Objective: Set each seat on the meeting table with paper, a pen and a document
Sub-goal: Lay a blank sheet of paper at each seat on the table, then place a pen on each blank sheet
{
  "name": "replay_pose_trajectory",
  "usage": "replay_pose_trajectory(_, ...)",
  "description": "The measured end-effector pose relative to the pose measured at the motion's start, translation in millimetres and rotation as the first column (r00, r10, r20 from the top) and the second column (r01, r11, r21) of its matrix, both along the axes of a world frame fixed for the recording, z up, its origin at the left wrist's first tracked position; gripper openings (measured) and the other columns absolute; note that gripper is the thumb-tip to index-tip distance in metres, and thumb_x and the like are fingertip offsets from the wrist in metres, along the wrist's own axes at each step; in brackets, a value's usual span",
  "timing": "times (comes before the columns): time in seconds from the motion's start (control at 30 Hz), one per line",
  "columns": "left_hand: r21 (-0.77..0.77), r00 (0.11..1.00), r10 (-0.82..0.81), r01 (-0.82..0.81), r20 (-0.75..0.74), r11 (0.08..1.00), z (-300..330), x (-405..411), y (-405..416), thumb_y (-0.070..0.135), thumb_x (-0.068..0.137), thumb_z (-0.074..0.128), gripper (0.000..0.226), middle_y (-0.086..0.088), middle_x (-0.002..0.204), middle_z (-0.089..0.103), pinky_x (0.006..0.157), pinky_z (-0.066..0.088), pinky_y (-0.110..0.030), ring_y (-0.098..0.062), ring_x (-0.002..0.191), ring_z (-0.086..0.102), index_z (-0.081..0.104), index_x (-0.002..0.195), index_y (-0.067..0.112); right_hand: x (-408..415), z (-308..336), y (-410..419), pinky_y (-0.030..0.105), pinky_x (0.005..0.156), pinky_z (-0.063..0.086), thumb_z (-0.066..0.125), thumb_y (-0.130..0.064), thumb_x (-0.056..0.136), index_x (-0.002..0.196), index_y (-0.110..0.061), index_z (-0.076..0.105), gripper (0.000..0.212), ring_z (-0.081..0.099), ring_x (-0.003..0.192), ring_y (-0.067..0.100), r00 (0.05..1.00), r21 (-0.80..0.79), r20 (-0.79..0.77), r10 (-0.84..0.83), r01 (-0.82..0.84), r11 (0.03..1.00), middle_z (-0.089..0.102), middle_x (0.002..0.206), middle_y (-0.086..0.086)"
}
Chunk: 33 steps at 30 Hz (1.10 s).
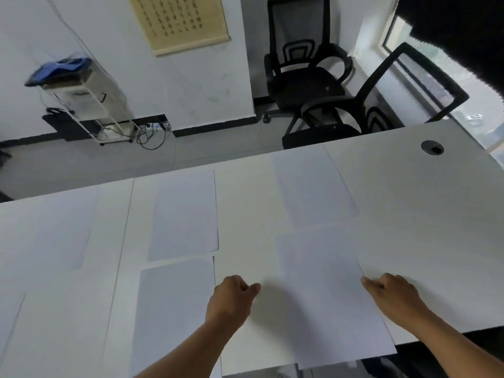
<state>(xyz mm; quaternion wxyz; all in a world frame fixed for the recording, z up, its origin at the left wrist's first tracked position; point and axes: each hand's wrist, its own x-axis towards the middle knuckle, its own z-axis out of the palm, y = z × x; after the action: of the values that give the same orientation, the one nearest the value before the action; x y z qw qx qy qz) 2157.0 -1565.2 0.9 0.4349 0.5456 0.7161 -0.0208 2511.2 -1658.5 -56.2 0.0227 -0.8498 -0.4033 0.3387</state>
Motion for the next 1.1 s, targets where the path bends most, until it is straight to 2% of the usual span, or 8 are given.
replay_pose_trajectory(0.13,0.097,0.999,0.026,-0.021,-0.046,0.995,34,-38,9,0.058,0.097,0.061,0.034,0.007,0.083,0.076,0.081,0.061,-0.037,-0.015,0.082,0.076,0.064,0.088,0.025,-39,31,25,0.040,0.079,0.050,0.050,-0.060,0.100,0.075,-0.023,0.054,0.044,0.055,0.088,0.024,0.990,0.031,0.127,0.066,-0.071,0.997,0.056,0.086,-0.002)
replay_pose_trajectory(0.23,0.148,0.995,0.092,-0.088,-0.024,0.985,56,-75,7,0.058,0.099,0.062,0.034,0.007,0.082,0.076,0.079,0.061,-0.037,-0.014,0.080,0.076,0.064,0.089,0.025,-88,63,54,0.039,0.087,0.051,0.051,-0.061,0.100,0.088,-0.028,0.055,0.035,0.055,0.099,0.022,0.968,0.096,0.140,0.208,-0.223,0.970,0.056,0.100,-0.007)
replay_pose_trajectory(0.4,0.256,0.977,0.212,-0.202,-0.011,0.945,92,-145,-9,0.058,0.099,0.063,0.031,0.010,0.085,0.075,0.078,0.059,-0.034,-0.012,0.083,0.074,0.065,0.091,0.029,-194,114,96,0.035,0.090,0.046,0.051,-0.062,0.101,0.103,-0.030,0.055,0.032,0.050,0.105,0.014,0.906,0.227,0.131,0.402,-0.423,0.877,0.054,0.111,-0.011)
replay_pose_trajectory(0.57,0.436,0.938,0.345,-0.315,0.012,0.843,143,-276,-59,0.057,0.099,0.063,0.029,0.014,0.109,0.070,0.083,0.055,-0.034,-0.011,0.098,0.067,0.069,0.111,0.032,-370,186,103,0.036,0.095,0.051,0.052,-0.062,0.101,0.112,-0.029,0.056,0.035,0.053,0.110,0.012,0.770,0.406,0.135,0.624,-0.617,0.674,0.055,0.116,-0.013)
replay_pose_trajectory(0.7,0.570,0.900,0.435,-0.365,0.016,0.736,195,-395,-122,0.054,0.102,0.061,0.030,0.016,0.121,0.064,0.084,0.048,-0.029,-0.003,0.102,0.062,0.067,0.124,0.035,-512,243,67,0.034,0.101,0.052,0.050,-0.063,0.101,0.129,-0.029,0.055,0.045,0.056,0.116,0.011,0.657,0.526,0.146,0.740,-0.685,0.504,0.056,0.128,-0.015)
replay_pose_trajectory(0.8,0.644,0.862,0.506,-0.393,0.011,0.656,238,-482,-178,0.056,0.101,0.062,0.036,0.017,0.128,0.060,0.089,0.053,-0.030,-0.002,0.104,0.065,0.064,0.132,0.037,-610,288,30,0.035,0.106,0.047,0.050,-0.062,0.101,0.138,-0.028,0.053,0.051,0.053,0.126,0.011,0.567,0.583,0.177,0.804,-0.719,0.379,0.055,0.137,-0.015)
replay_pose_trajectory(0.97,0.737,0.733,0.681,-0.463,0.005,0.493,314,-624,-299,0.057,0.097,0.065,0.051,0.011,0.144,0.055,0.102,0.055,-0.038,-0.010,0.114,0.066,0.059,0.143,0.035,-775,360,-42,0.038,0.115,0.042,0.050,-0.063,0.101,0.148,-0.028,0.050,0.059,0.048,0.136,0.011,0.372,0.654,0.281,0.885,-0.749,0.107,0.053,0.149,-0.012)
replay_pose_trajectory(1.1,0.799,0.599,0.801,-0.478,-0.009,0.366,362,-701,-395,0.057,0.097,0.066,0.061,0.007,0.154,0.052,0.107,0.051,-0.036,-0.017,0.131,0.060,0.054,0.151,0.031,-885,410,-108,0.036,0.117,0.039,0.050,-0.063,0.101,0.152,-0.027,0.047,0.063,0.044,0.141,0.013,0.202,0.676,0.370,0.907,-0.728,-0.113,0.050,0.155,-0.011)
